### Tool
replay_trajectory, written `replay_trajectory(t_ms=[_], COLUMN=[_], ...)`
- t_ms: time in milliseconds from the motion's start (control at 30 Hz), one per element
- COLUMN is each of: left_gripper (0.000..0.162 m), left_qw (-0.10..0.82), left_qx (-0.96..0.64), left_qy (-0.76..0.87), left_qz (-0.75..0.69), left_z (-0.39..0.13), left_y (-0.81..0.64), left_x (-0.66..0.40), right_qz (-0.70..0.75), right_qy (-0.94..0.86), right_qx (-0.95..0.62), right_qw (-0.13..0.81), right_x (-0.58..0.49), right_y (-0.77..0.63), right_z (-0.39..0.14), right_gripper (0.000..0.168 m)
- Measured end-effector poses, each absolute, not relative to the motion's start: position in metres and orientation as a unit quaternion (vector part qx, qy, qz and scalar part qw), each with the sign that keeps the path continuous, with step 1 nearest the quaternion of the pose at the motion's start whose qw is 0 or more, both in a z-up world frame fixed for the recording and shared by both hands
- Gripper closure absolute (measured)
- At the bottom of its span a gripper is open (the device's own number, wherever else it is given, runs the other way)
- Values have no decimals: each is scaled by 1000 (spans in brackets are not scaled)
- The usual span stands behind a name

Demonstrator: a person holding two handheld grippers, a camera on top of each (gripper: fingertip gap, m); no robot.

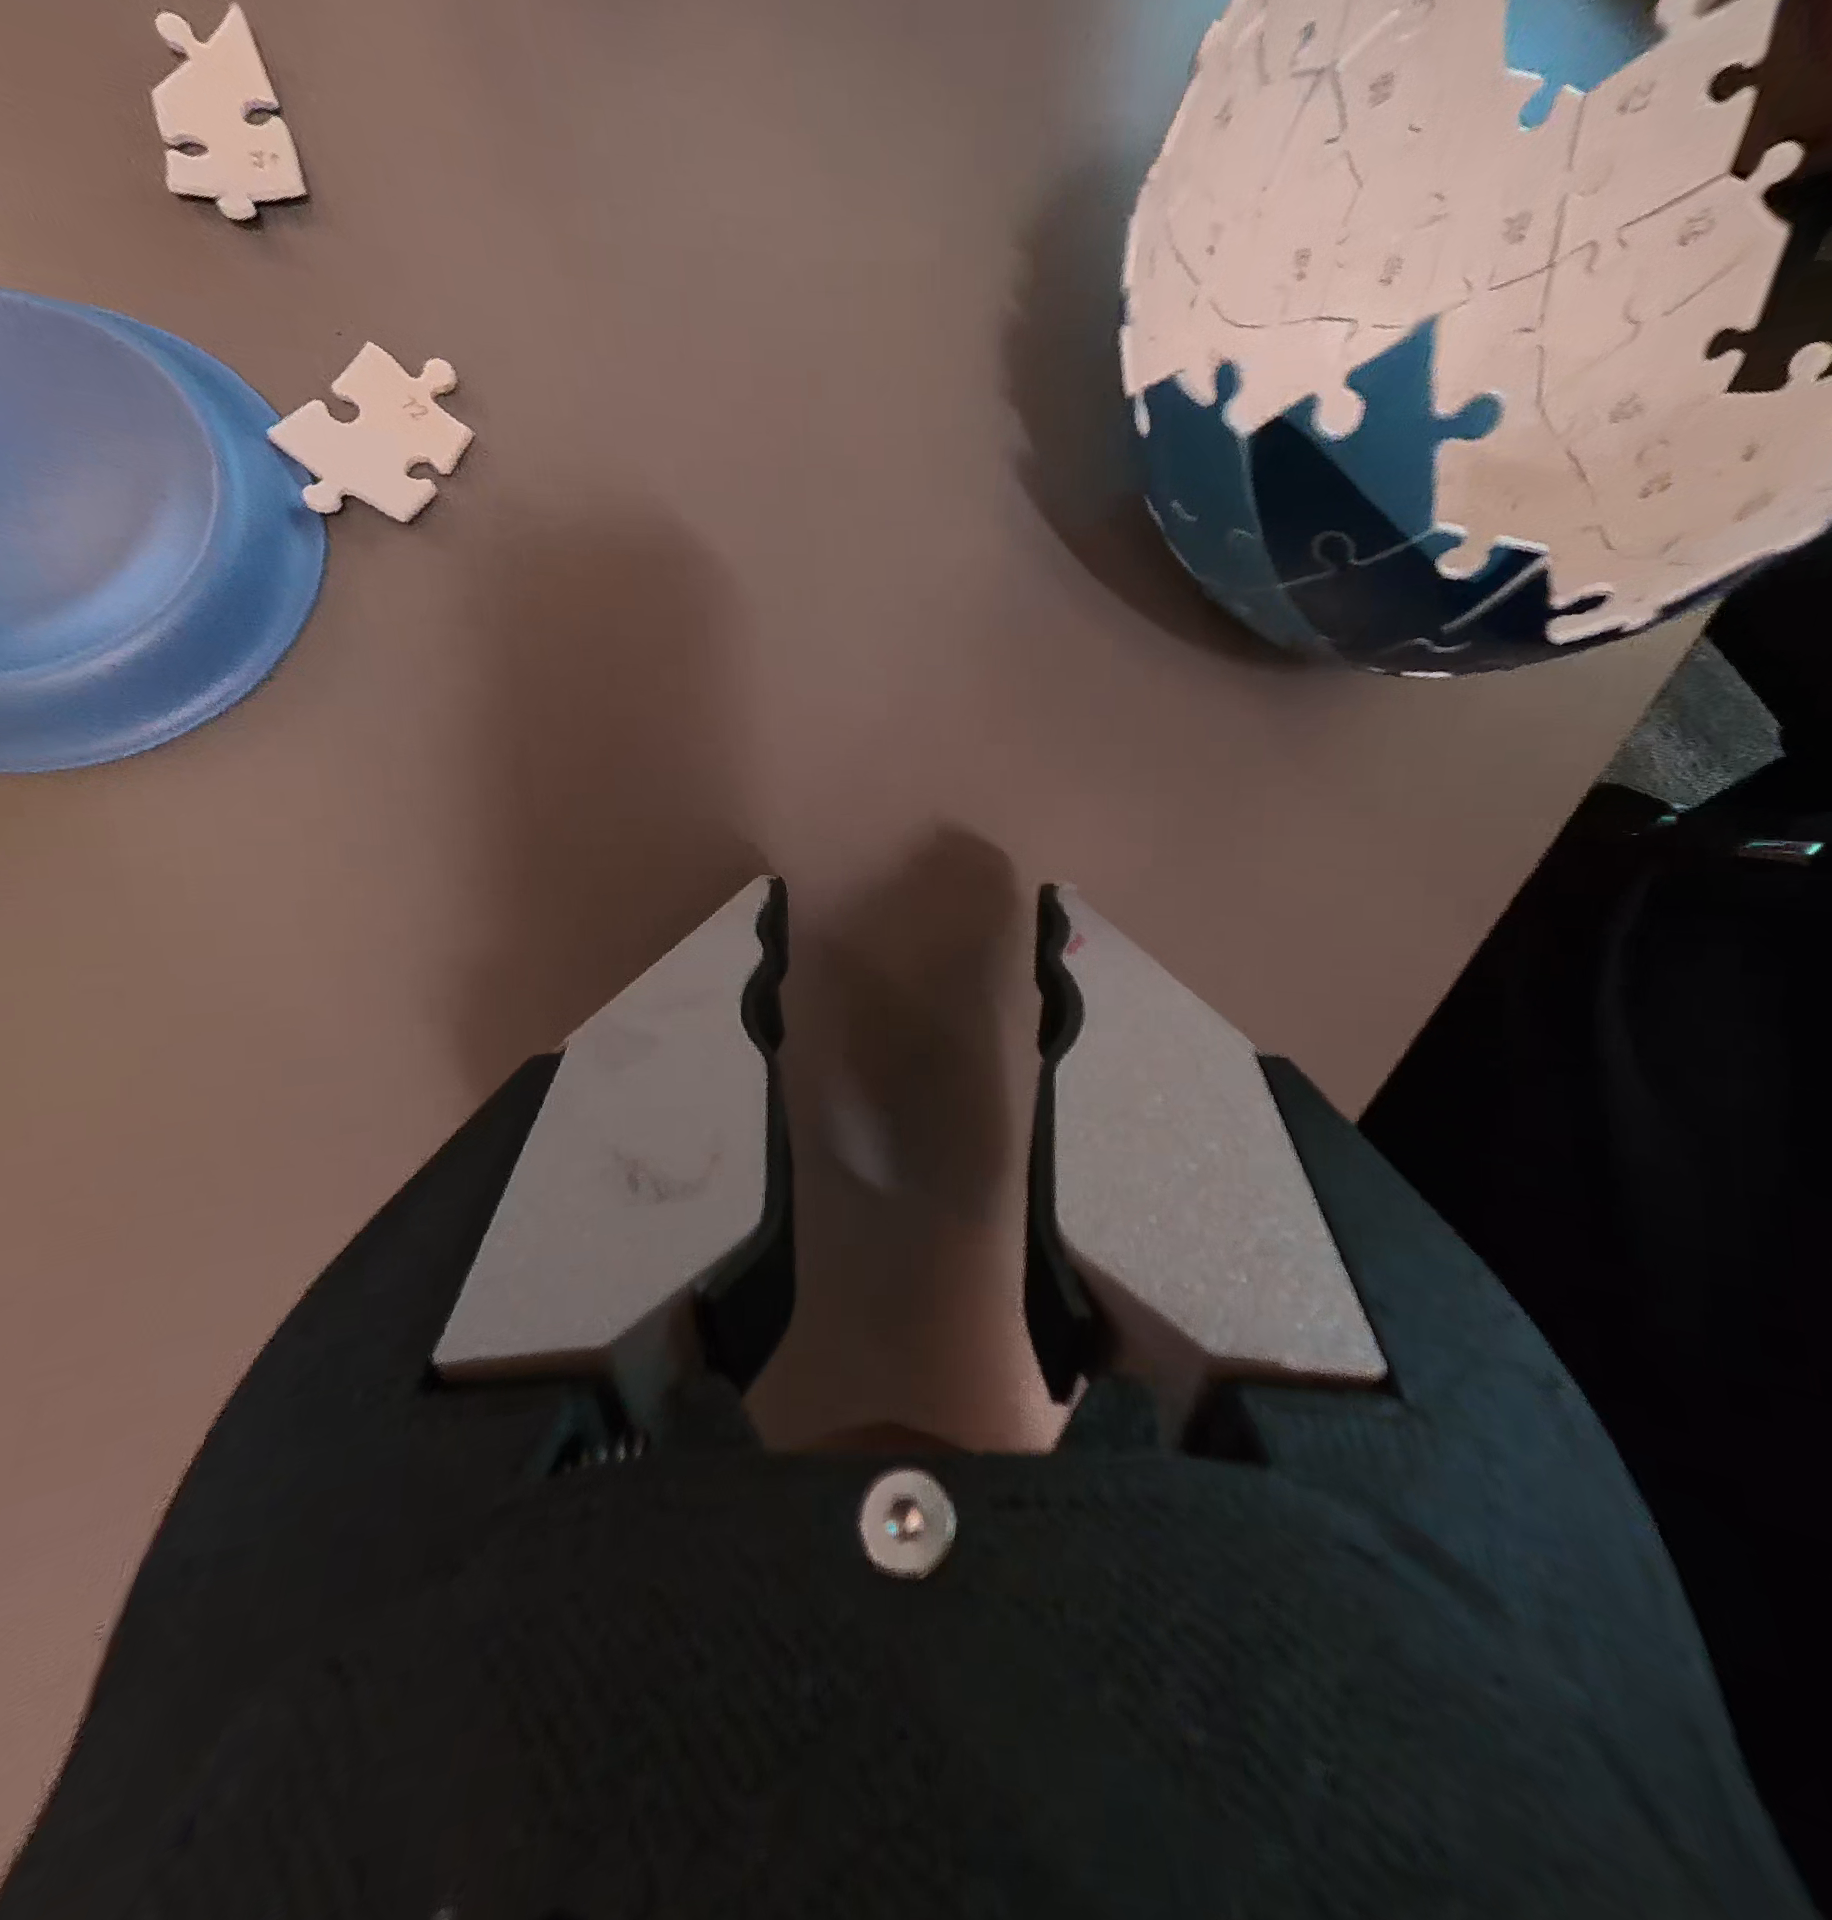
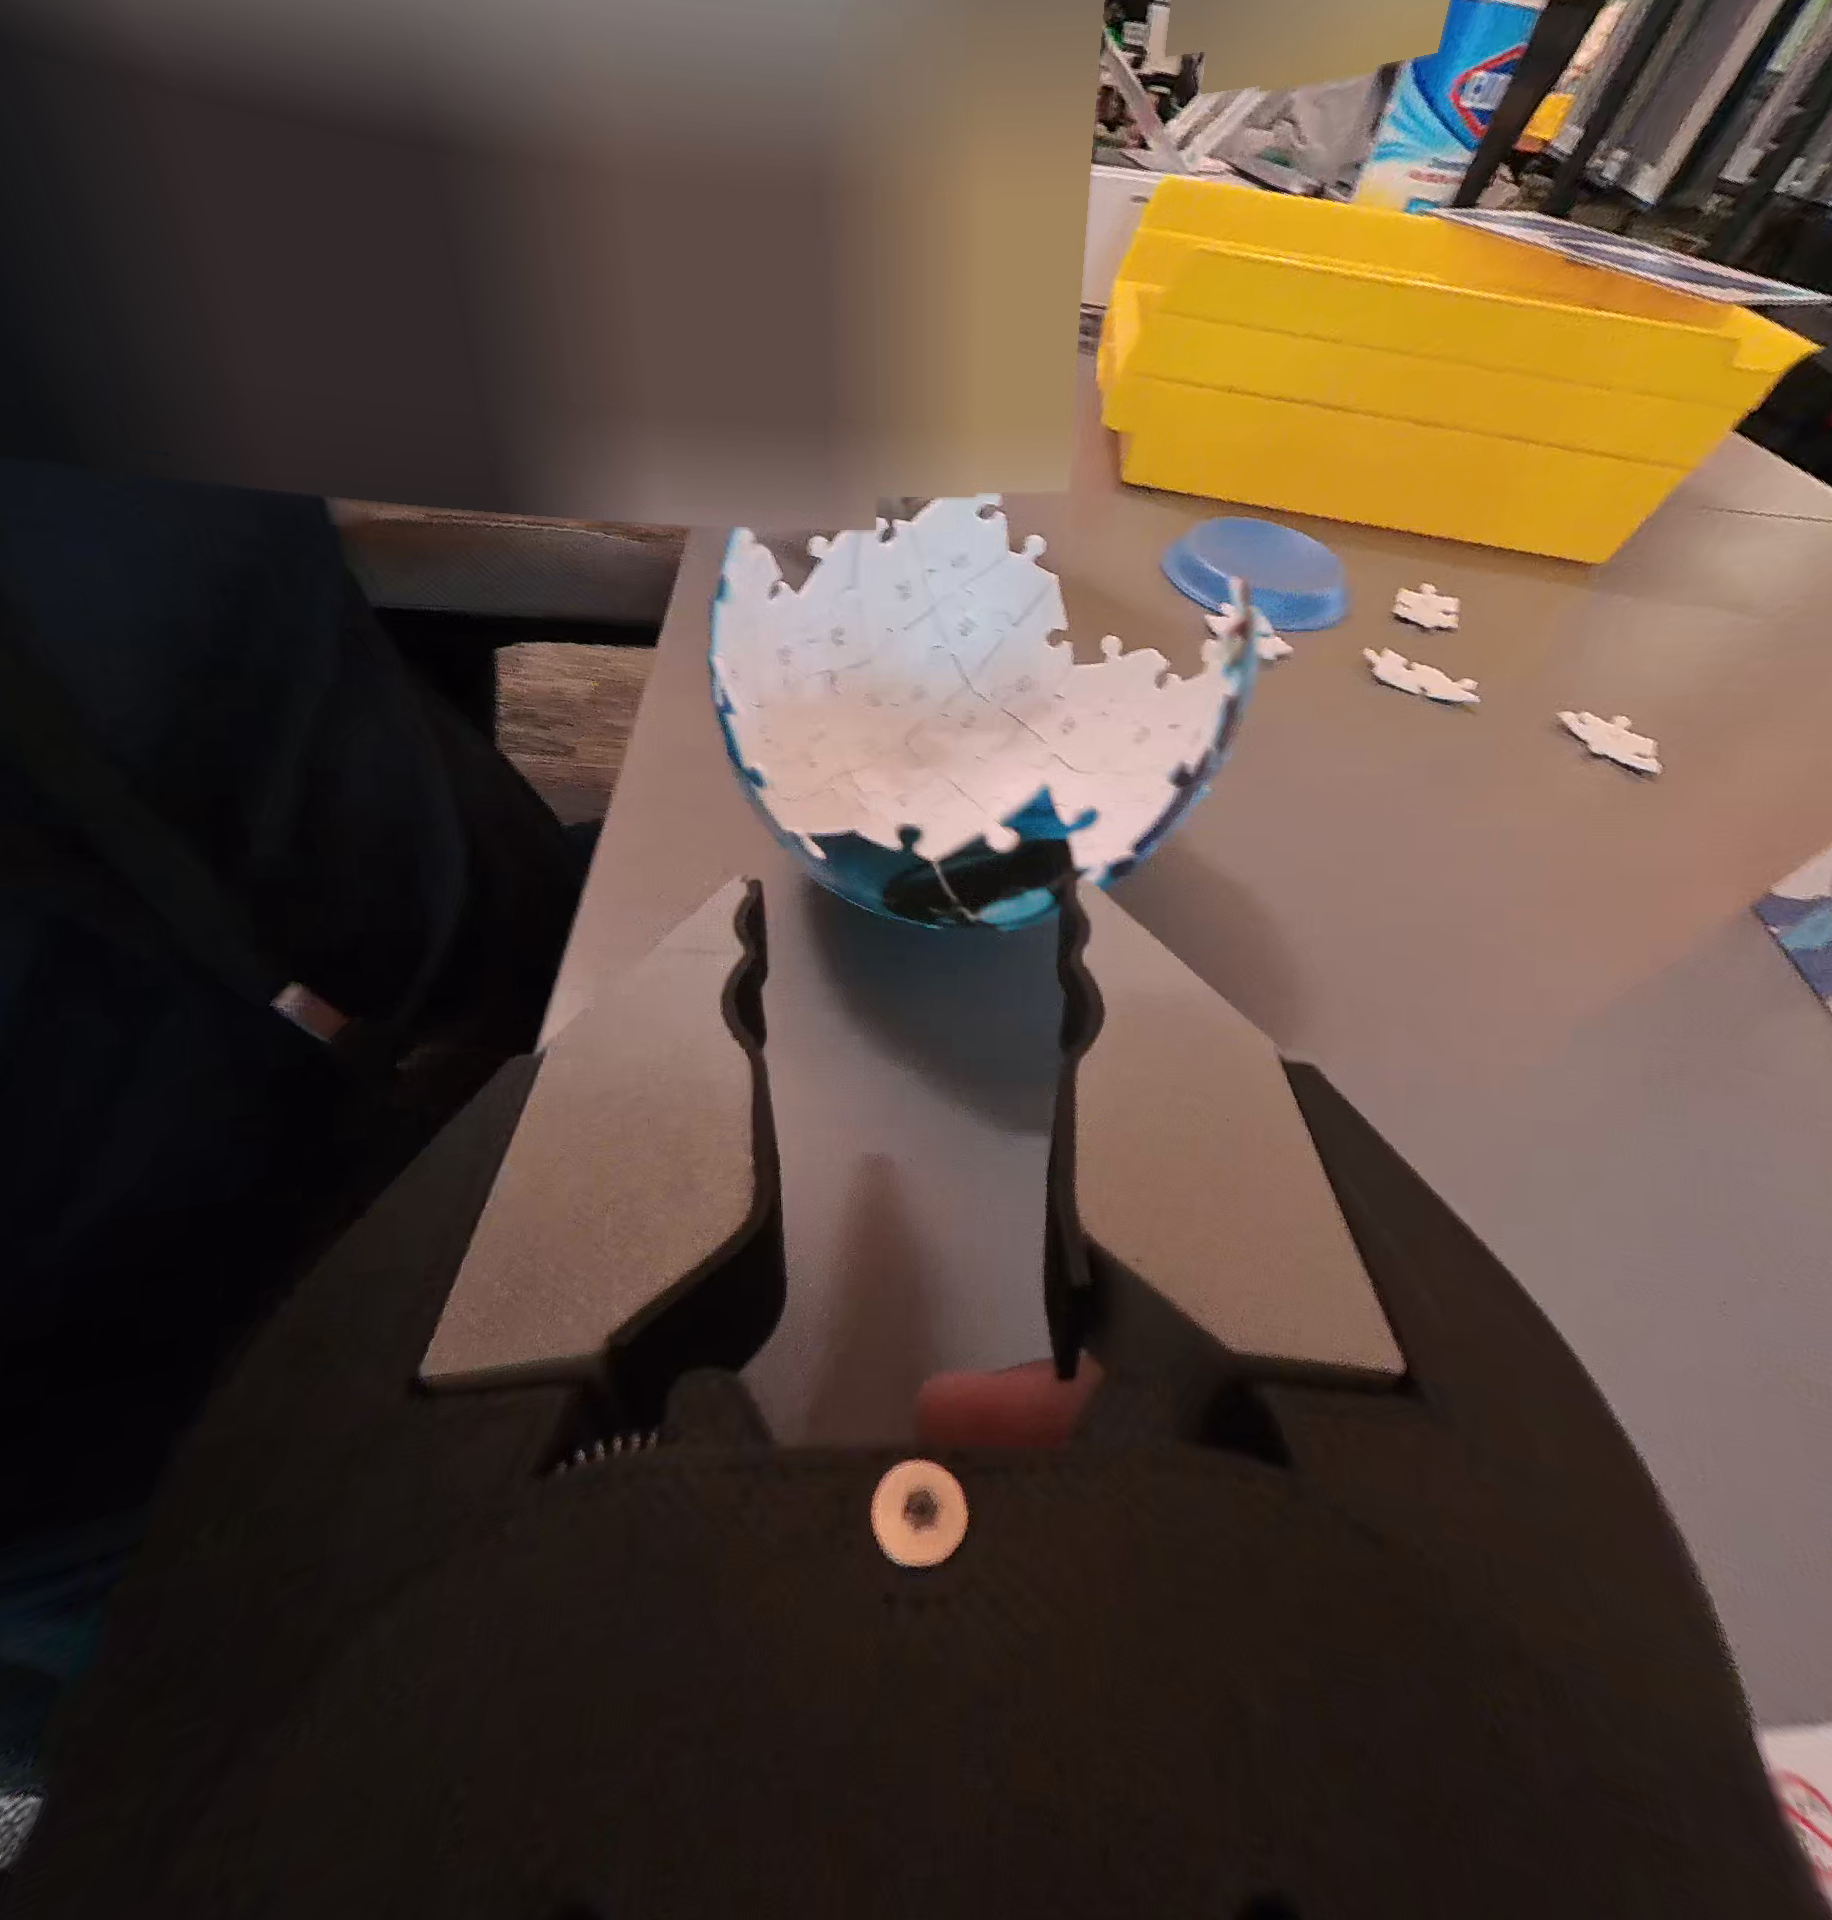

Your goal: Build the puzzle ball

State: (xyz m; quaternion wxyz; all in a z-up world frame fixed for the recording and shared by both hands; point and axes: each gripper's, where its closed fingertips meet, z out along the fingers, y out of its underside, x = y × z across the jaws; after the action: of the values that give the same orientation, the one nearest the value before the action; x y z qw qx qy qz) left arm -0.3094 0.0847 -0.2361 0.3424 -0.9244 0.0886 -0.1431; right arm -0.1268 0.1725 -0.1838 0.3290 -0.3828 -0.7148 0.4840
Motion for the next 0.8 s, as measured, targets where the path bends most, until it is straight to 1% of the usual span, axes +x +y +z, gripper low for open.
replay_trajectory(t_ms=[167, 267, 467, 600, 700, 800], left_gripper=[114, 112, 108, 105, 105, 105], left_qw=[339, 336, 328, 315, 334, 347], left_qx=[-921, -920, -923, -928, -923, -919], left_qy=[98, 108, 139, 137, 131, 124], left_qz=[-165, -173, -149, -143, -139, -139], left_z=[-237, -238, -232, -223, -210, -203], left_y=[77, 69, 44, 30, 30, 31], left_x=[-294, -281, -261, -256, -255, -255], right_qz=[485, 508, 560, 549, 560, 576], right_qy=[-680, -663, -655, -665, -658, -658], right_qx=[-421, -432, -430, -425, -420, -410], right_qw=[353, 341, 269, 274, 278, 256], right_x=[-129, -129, -129, -134, -131, -125], right_y=[198, 200, 177, 174, 173, 165], right_z=[-178, -174, -172, -174, -170, -168], right_gripper=[115, 114, 94, 94, 95, 93])
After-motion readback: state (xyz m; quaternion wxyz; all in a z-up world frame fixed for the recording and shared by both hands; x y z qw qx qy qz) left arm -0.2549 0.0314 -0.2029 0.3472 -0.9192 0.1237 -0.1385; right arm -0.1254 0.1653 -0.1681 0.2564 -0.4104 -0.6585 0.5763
